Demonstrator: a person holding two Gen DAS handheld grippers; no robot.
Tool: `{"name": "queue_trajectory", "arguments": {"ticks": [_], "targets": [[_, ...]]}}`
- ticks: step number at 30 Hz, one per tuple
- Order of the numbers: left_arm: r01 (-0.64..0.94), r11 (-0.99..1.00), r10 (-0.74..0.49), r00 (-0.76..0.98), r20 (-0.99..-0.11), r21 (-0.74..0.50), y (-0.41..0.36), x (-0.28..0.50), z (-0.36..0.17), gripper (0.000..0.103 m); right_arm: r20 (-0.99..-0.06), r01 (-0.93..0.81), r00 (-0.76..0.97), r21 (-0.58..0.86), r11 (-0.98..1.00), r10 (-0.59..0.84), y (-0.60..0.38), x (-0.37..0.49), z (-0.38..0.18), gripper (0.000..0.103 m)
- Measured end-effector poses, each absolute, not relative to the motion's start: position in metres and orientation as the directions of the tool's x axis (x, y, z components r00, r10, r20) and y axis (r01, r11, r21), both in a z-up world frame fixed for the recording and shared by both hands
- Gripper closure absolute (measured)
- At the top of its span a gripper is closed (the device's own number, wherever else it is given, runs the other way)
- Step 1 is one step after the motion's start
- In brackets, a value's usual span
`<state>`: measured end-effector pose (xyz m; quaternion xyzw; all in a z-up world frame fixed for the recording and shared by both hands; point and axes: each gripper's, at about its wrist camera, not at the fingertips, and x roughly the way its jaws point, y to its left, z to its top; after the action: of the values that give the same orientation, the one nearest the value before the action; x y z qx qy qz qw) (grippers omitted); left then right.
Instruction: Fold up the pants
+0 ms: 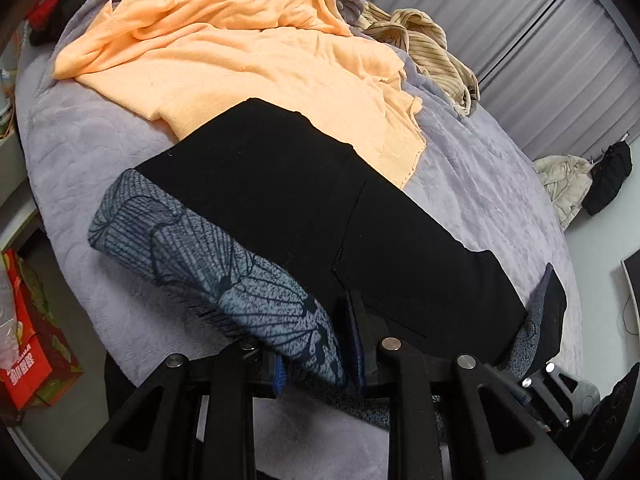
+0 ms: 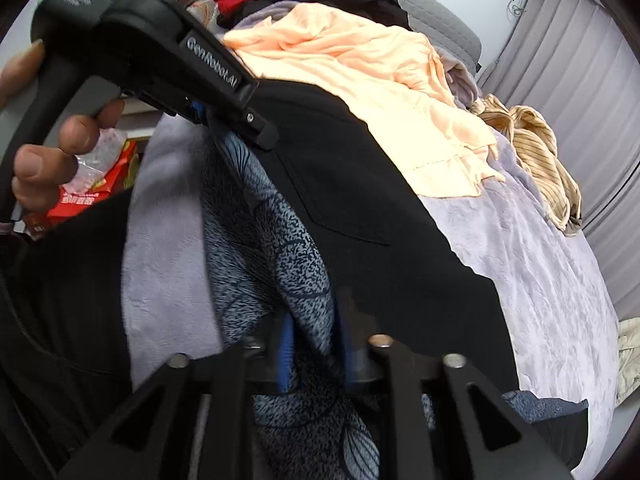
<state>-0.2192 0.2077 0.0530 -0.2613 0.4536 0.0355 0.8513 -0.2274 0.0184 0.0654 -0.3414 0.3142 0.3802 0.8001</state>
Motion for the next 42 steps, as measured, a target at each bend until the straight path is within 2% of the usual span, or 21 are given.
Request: {"name": "queue_trajectory", "arguments": {"ticks": [2, 4, 9, 11, 14, 15, 16, 17, 19, 23, 26, 28, 30, 32, 35, 37, 40, 42], "targets": [[-0.299, 0.871, -0.164, 0.569, -0.806, -0.389, 0.209, -0.229, 0.06, 0.078, -0.723, -0.807, 0.555, -0.347, 0.478, 0.412, 0.014, -0.239, 0.076, 0.025], [-0.294, 0.887, -0.134, 0.574, -0.808, -0.357, 0.21, -0.242, 0.069, 0.078, -0.705, -0.802, 0.567, -0.353, 0.483, 0.426, 0.006, -0.243, 0.084, 0.025], [-0.281, 0.92, -0.057, 0.596, -0.801, -0.274, 0.208, -0.26, 0.093, 0.078, -0.654, -0.786, 0.532, -0.143, 0.602, 0.538, -0.015, -0.232, 0.117, 0.023], [-0.274, 0.919, -0.059, 0.618, -0.784, -0.285, 0.207, -0.256, 0.102, 0.078, -0.659, -0.734, 0.56, -0.113, 0.67, 0.502, -0.015, -0.213, 0.116, 0.022], [-0.259, 0.92, -0.07, 0.63, -0.774, -0.294, 0.199, -0.239, 0.108, 0.076, -0.721, -0.666, 0.562, -0.105, 0.738, 0.404, -0.003, -0.187, 0.094, 0.023], [-0.252, 0.927, -0.065, 0.62, -0.782, -0.276, 0.193, -0.231, 0.107, 0.067, -0.765, -0.652, 0.531, -0.093, 0.752, 0.366, -0.001, -0.182, 0.08, 0.023], [-0.244, 0.941, -0.044, 0.602, -0.798, -0.236, 0.186, -0.222, 0.103, 0.031, -0.791, -0.643, 0.507, -0.083, 0.761, 0.342, -0.002, -0.181, 0.07, 0.023], [-0.248, 0.948, -0.013, 0.596, -0.803, -0.199, 0.179, -0.217, 0.099, 0.002, -0.812, -0.635, 0.486, -0.074, 0.769, 0.324, -0.007, -0.183, 0.06, 0.023], [-0.265, 0.955, 0.064, 0.619, -0.783, -0.131, 0.165, -0.216, 0.09, 0.0, -0.816, -0.616, 0.477, -0.045, 0.787, 0.326, -0.026, -0.195, 0.05, 0.023], [-0.195, 0.977, 0.039, 0.576, -0.817, -0.091, 0.143, -0.208, 0.075, 0.0, -0.81, -0.563, 0.482, 0.006, 0.826, 0.334, -0.067, -0.213, 0.064, 0.022], [-0.157, 0.983, 0.026, 0.643, -0.766, -0.099, 0.124, -0.203, 0.09, 0.0, -0.77, -0.455, 0.559, 0.025, 0.89, 0.308, -0.104, -0.203, 0.09, 0.022], [-0.124, 0.987, 0.008, 0.68, -0.733, -0.104, 0.108, -0.192, 0.1, 0.0, -0.73, -0.287, 0.648, 0.03, 0.957, 0.217, -0.137, -0.183, 0.106, 0.014], [-0.077, 0.991, -0.03, 0.668, -0.743, -0.108, 0.093, -0.175, 0.098, 0.0, -0.73, -0.062, 0.683, -0.015, 0.998, 0.032, -0.165, -0.155, 0.112, 0.01], [-0.061, 0.997, -0.001, 0.605, -0.796, -0.047, 0.078, -0.153, 0.083, 0.0, -0.776, 0.075, 0.627, -0.027, 0.997, -0.068, -0.182, -0.128, 0.107, 0.01], [-0.068, 0.998, 0.043, 0.522, -0.852, 0.009, 0.066, -0.131, 0.055, 0.0, -0.855, 0.164, 0.519, 0.075, 0.984, -0.021, -0.202, -0.091, 0.085, 0.01], [-0.082, 0.996, 0.069, 0.497, -0.865, 0.032, 0.063, -0.126, 0.04, 0.0, -0.881, 0.226, 0.472, 0.087, 0.97, -0.031, -0.206, -0.074, 0.069, 0.01], [-0.07, 0.993, 0.117, 0.514, -0.85, 0.094, 0.055, -0.129, 0.029, 0.0, -0.915, 0.277, 0.396, 0.043, 0.96, -0.074, -0.207, -0.049, 0.046, 0.01], [-0.061, 0.992, 0.126, 0.531, -0.838, 0.111, 0.052, -0.132, 0.026, 0.0, -0.932, 0.265, 0.316, -0.094, 0.96, -0.178, -0.202, -0.035, 0.032, 0.009]]}}
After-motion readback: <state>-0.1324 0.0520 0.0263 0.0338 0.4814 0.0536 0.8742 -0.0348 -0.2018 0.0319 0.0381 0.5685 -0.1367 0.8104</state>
